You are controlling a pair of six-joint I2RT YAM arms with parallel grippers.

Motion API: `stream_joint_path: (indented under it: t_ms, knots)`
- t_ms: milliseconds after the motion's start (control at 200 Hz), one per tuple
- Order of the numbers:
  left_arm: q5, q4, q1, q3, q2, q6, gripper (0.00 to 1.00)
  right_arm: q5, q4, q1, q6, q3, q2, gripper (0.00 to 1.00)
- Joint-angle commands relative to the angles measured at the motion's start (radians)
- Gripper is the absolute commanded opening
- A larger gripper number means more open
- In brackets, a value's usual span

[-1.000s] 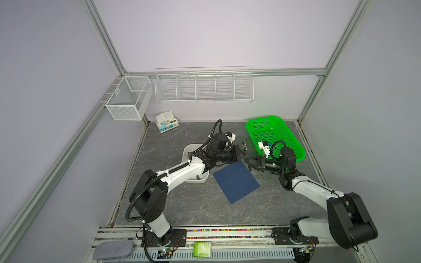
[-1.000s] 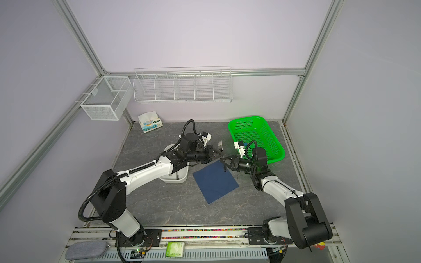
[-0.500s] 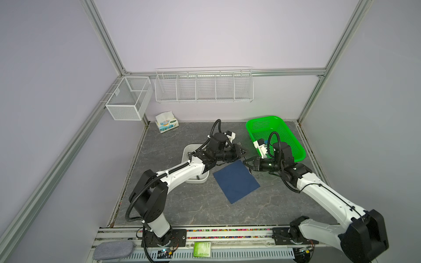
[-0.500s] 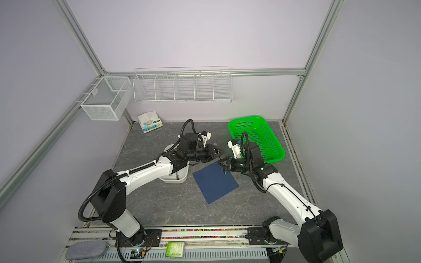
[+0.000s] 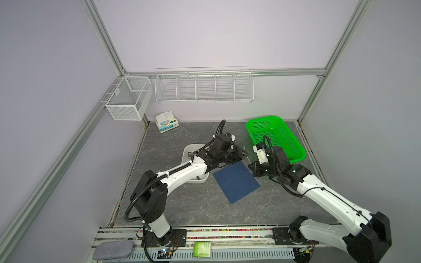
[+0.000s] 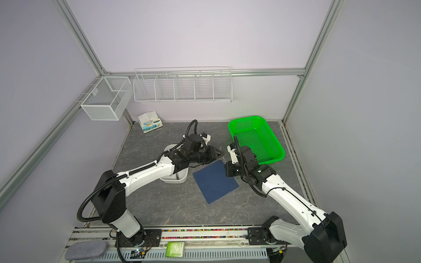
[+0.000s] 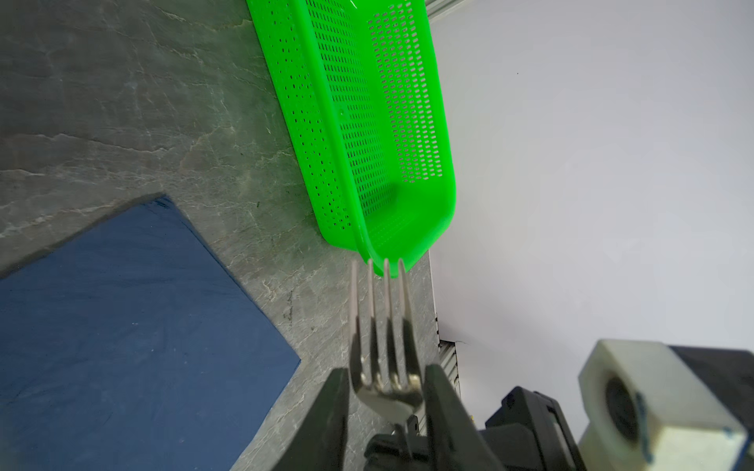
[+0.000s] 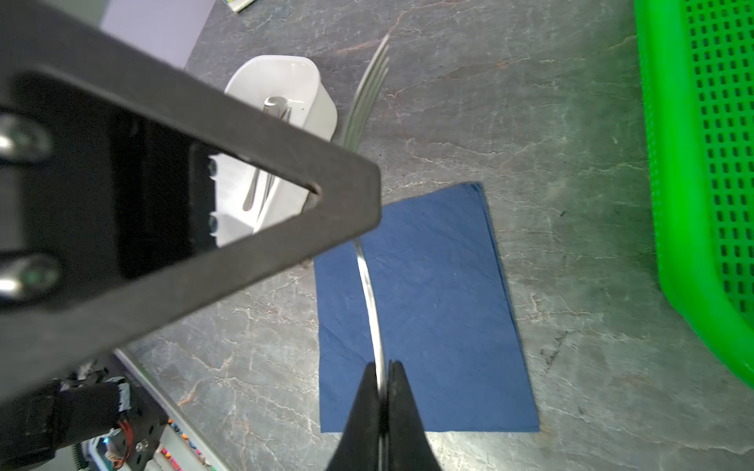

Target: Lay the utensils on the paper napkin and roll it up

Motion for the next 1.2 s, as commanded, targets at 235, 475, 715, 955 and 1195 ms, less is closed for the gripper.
stream_joint_path:
  t_ms: [235,475,715,955,1195]
  knots:
    - [-0.085,-0.174,-0.037,0.135,0.063,0.034,0.28,0.197,-0.050,0.077,-0.084,0.043,-0.005,0.06]
    - [-0.096,-0.211,-0.049,0.155,0.083,0.031,0.20,0.226,-0.043,0.108,-0.105,0.041,-0.007,0.09]
    - [-0.111,-0.213,-0.050,0.155,0.072,0.036,0.05,0.202,-0.031,0.112,-0.112,0.032,-0.020,0.14]
    - [-0.125,-0.214,-0.048,0.143,0.065,0.041,0.00,0.179,-0.019,0.112,-0.087,0.022,-0.029,0.18]
    - [-0.123,-0.291,-0.003,0.130,0.080,0.175,0.00,0.111,0.005,0.027,-0.008,-0.012,-0.117,0.44]
